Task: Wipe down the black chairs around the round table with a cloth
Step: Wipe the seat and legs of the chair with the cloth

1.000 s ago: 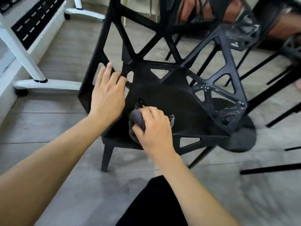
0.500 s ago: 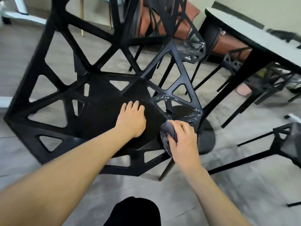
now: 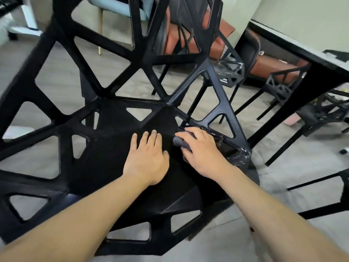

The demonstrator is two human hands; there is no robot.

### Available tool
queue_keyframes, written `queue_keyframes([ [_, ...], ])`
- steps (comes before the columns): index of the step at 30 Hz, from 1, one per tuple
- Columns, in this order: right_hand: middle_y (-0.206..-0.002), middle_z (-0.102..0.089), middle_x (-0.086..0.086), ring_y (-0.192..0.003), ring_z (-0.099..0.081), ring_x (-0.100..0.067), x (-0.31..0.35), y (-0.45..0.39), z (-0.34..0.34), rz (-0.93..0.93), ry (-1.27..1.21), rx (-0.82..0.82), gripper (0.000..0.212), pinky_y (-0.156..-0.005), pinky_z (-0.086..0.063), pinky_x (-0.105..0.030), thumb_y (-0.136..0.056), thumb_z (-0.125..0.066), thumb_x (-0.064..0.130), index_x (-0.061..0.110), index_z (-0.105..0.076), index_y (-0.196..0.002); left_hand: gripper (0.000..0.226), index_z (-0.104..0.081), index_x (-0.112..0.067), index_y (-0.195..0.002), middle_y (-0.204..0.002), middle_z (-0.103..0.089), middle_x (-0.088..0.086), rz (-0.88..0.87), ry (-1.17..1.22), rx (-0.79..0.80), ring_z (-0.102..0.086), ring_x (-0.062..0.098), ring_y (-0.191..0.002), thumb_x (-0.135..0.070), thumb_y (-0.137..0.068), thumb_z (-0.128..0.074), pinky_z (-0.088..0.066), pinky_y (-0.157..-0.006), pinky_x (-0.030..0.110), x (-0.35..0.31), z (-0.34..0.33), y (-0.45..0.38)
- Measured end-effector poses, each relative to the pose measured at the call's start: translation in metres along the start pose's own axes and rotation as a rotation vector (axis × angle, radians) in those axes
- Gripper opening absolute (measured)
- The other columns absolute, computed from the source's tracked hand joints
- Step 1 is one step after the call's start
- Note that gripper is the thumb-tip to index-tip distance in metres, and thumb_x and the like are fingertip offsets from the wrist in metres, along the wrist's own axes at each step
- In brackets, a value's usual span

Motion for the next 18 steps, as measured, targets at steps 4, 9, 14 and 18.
queue_keyframes([
  [4, -0.148, -0.041, -0.008, -0.138, -0.036, -0.031, -0.004, -0.048, -0.009, 0.056, 0.143, -0.060, 0.051, -0.114, -0.029, -0.046, -0.097, -0.058, 0.028, 0.028, -0.045, -0.146, 0.065, -0.001, -0.013, -0.161, -0.169, 0.002, 0.003, -0.005, -0.016, 0.011, 0.004, 0.022, -0.156, -0.042, -0.105, -0.016, 0.004, -0.125, 0.049, 0.000, 0.001, 0.000],
  [9, -0.147, -0.038, -0.012, -0.135, -0.036, -0.035, 0.001, -0.122, -0.019, 0.038, 0.200, -0.089, 0.045, -0.109, -0.031, -0.048, -0.100, -0.053, 0.027, 0.022, -0.043, -0.144, 0.064, 0.001, -0.013, -0.161, -0.169, 0.006, 0.003, -0.004, -0.025, -0.001, 0.007, 0.022, -0.155, -0.042, -0.105, -0.013, 0.005, -0.125, 0.049, -0.001, 0.001, 0.002],
  [14, -0.138, -0.040, -0.015, -0.121, -0.044, -0.038, 0.008, -0.155, -0.025, -0.048, 0.284, -0.145, 0.037, -0.099, -0.038, -0.050, -0.100, -0.054, 0.028, 0.021, -0.045, -0.134, 0.064, 0.005, -0.014, -0.160, -0.169, 0.009, 0.002, 0.004, -0.044, 0.004, 0.010, 0.020, -0.155, -0.043, -0.105, -0.011, 0.007, -0.125, 0.048, 0.001, 0.000, 0.001],
  [18, -0.137, -0.041, -0.018, -0.119, -0.044, -0.039, 0.003, -0.134, -0.018, -0.058, 0.346, -0.115, 0.041, -0.097, -0.039, -0.049, -0.098, -0.057, 0.027, 0.021, -0.044, -0.137, 0.065, 0.005, -0.015, -0.160, -0.168, 0.010, 0.000, 0.011, -0.059, 0.019, 0.010, 0.019, -0.155, -0.044, -0.105, -0.010, 0.007, -0.125, 0.047, 0.004, -0.001, -0.002],
])
Point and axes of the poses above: each hand's wrist, its own y-axis away from the middle knuckle, its own z-axis out of the back of the hand, x = y × z, the point moved 2 cm from there along -y, towards the middle knuckle
